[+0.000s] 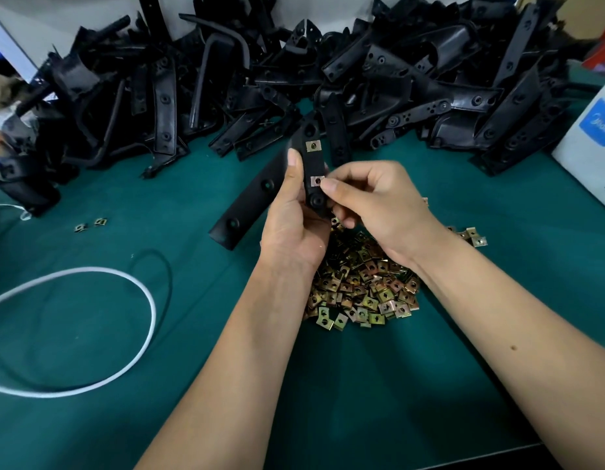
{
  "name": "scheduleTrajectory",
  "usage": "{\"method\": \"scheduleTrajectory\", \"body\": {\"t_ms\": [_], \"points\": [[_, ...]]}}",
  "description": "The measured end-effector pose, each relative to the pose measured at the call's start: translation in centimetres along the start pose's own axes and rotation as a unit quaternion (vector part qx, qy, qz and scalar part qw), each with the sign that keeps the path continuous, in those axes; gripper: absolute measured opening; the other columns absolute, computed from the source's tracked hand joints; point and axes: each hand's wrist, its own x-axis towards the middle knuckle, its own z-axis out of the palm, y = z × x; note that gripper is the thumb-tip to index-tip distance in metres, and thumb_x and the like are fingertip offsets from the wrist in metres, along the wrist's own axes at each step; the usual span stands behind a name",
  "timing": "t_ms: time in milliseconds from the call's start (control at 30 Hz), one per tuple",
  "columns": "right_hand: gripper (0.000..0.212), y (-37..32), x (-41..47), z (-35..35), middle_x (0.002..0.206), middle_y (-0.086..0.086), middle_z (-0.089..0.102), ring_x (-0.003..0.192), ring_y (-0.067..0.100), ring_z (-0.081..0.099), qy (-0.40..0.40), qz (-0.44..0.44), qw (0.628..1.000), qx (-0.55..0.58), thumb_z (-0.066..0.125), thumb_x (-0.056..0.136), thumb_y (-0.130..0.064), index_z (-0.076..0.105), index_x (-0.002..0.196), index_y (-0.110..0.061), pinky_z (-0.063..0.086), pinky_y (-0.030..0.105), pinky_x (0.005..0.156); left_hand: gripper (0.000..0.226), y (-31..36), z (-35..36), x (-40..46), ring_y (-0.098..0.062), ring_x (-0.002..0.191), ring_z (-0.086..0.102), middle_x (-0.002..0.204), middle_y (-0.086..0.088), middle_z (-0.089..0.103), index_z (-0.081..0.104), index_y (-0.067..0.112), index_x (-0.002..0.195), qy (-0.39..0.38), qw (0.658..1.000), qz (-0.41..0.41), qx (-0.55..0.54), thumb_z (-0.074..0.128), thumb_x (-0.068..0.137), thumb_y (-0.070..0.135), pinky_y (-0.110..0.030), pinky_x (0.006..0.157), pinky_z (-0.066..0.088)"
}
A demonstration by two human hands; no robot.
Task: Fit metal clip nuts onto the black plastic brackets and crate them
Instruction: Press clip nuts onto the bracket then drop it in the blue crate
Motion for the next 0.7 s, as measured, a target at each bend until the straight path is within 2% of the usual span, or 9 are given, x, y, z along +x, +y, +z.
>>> {"method": "scheduleTrajectory", "body": {"t_ms": [167, 400, 600, 700], "points": [[0.019, -0.3, 0.0, -0.2, 0.064, 0.000, 0.062, 0.056, 0.010, 0.054, -0.006, 0.021, 1.000, -0.007, 0.068, 0.095, -0.009, 0.073, 0.078, -0.014, 0.040, 0.019, 0.048, 0.054, -0.2, 0.0, 0.1, -0.021, 0.051, 0.055, 0.068, -0.006, 0.063, 0.075, 0.013, 0.066, -0.014, 1.000, 0.001, 0.005, 0.055, 0.101, 0.048, -0.032, 0.047, 0.050], [0.019, -0.3, 0.0, 0.2, 0.063, -0.003, 0.061, 0.057, 0.009, 0.054, 0.007, -0.014, 0.999, -0.029, 0.069, 0.096, -0.011, 0.074, 0.079, -0.017, 0.043, 0.017, 0.051, 0.050, -0.4, -0.3, 0.4, -0.022, 0.064, 0.063, 0.079, -0.008, 0.069, 0.079, 0.013, 0.071, -0.017, 1.000, 0.002, -0.014, 0.057, 0.100, 0.048, -0.033, 0.054, 0.054], [0.020, -0.7, 0.2, -0.9, 0.063, 0.004, 0.053, 0.056, 0.009, 0.047, -0.016, 0.000, 0.997, -0.077, 0.067, 0.097, -0.006, 0.066, 0.080, 0.005, 0.039, 0.018, 0.050, 0.034, -0.4, -0.5, 0.8, -0.018, 0.074, 0.070, 0.084, -0.007, 0.073, 0.080, 0.009, 0.075, 0.025, 0.999, -0.005, -0.036, 0.067, 0.097, 0.031, -0.031, 0.074, 0.061], [0.020, -0.9, 0.3, -1.6, 0.066, 0.007, 0.055, 0.056, 0.010, 0.047, -0.025, 0.020, 0.996, -0.082, 0.067, 0.097, -0.006, 0.066, 0.082, 0.006, 0.038, 0.016, 0.048, 0.031, -0.4, -0.4, 0.7, -0.018, 0.073, 0.070, 0.083, -0.007, 0.073, 0.080, 0.008, 0.075, 0.036, 0.999, -0.008, -0.031, 0.070, 0.097, 0.026, -0.029, 0.073, 0.063]]}}
